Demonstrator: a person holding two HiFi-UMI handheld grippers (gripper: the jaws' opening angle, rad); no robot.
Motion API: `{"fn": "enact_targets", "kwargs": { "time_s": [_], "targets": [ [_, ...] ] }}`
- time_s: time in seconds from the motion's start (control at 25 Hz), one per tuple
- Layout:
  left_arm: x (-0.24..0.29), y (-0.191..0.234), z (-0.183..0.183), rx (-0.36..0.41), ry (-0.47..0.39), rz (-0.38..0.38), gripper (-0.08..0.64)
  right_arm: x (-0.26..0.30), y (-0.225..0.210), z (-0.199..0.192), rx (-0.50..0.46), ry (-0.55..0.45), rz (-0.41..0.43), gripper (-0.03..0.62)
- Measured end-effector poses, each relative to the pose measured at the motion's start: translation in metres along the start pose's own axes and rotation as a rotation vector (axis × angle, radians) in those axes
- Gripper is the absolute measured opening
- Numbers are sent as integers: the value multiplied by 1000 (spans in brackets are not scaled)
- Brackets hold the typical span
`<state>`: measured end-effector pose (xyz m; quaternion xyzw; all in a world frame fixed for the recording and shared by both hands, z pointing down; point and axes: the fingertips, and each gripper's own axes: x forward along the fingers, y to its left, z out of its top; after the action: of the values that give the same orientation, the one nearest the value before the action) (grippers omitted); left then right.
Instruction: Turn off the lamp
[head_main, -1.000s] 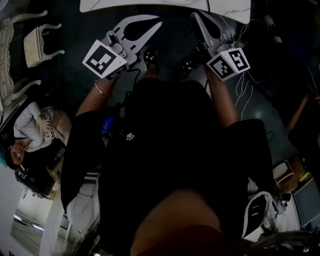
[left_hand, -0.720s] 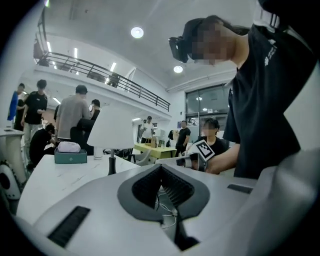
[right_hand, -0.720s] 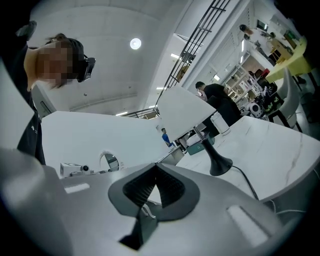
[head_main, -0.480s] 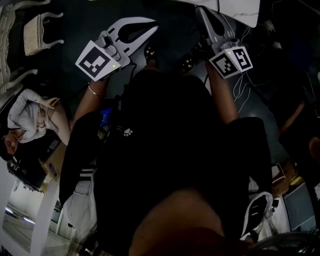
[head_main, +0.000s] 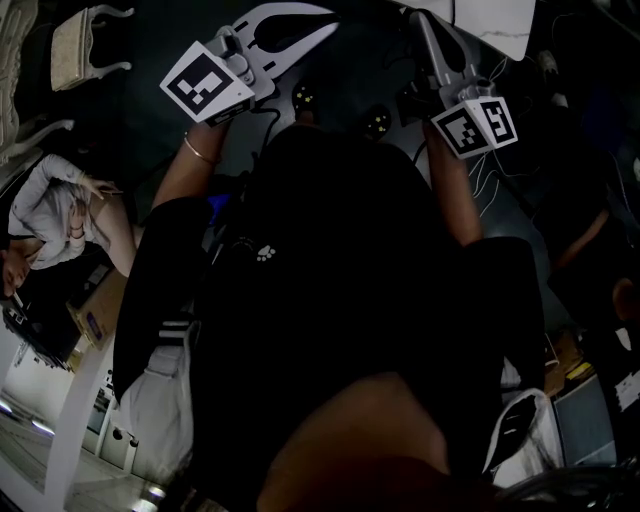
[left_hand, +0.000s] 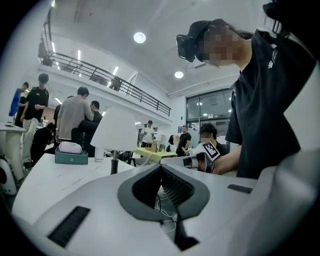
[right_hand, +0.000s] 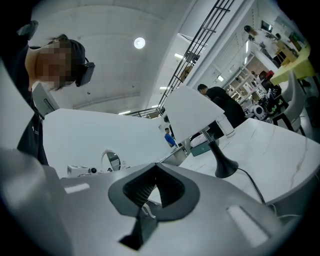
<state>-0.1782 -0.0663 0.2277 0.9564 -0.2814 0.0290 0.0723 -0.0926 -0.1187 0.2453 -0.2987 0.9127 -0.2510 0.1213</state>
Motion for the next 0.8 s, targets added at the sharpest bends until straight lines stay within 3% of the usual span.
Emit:
{"fn": "enact_targets", "kwargs": {
  "time_s": [0.44,0.64,0.8],
  "targets": [
    [6,6,9,-18,-15,22,8,-3,7,14,-26,-24,-5,2],
    [6,5,8,22,-5,-9,8,-6,14,21,-40,-32,-16,2],
    [16,3,8,1,-22,-3,8,-17,16,28,-48,-43,-24,2]
  ]
}}
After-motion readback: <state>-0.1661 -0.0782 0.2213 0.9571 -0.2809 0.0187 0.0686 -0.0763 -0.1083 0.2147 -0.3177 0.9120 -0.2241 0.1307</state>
